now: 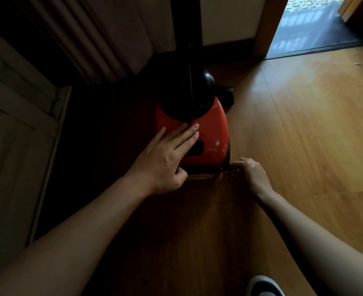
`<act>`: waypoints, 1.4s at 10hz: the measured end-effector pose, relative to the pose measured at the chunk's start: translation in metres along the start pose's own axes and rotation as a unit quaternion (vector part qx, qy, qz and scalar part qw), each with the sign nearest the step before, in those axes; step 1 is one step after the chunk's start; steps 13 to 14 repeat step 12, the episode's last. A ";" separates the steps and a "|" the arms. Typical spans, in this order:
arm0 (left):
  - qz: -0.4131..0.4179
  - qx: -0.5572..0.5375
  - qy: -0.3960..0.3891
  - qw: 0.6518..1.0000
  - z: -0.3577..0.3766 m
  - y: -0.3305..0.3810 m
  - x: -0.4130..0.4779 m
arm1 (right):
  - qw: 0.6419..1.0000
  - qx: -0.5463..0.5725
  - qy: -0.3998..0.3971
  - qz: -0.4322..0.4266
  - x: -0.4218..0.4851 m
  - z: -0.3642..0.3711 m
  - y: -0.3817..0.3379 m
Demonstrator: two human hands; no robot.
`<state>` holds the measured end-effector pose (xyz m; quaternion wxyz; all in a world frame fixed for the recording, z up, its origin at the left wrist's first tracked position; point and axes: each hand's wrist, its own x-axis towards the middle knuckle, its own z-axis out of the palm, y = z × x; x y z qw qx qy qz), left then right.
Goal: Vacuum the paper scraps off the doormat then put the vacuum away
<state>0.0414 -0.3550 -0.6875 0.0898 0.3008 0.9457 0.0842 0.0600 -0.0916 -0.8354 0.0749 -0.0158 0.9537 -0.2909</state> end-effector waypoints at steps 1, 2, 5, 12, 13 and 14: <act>0.001 -0.006 -0.002 1.000 -0.001 0.000 0.000 | 0.996 -0.075 0.036 -0.014 0.004 0.003 -0.004; 0.003 -0.007 -0.004 1.000 -0.003 -0.002 0.001 | 0.996 -0.063 0.059 0.015 0.010 0.002 -0.014; -0.029 -0.007 0.021 0.999 0.002 0.009 -0.002 | 0.988 0.097 0.048 0.106 0.010 -0.008 -0.022; -0.142 -0.050 0.138 0.979 -0.354 0.102 -0.024 | 0.982 -0.126 0.046 -0.130 -0.014 -0.384 -0.289; -0.142 -0.050 0.138 0.979 -0.354 0.102 -0.024 | 0.982 -0.126 0.046 -0.130 -0.014 -0.384 -0.289; -0.142 -0.050 0.138 0.979 -0.354 0.102 -0.024 | 0.982 -0.126 0.046 -0.130 -0.014 -0.384 -0.289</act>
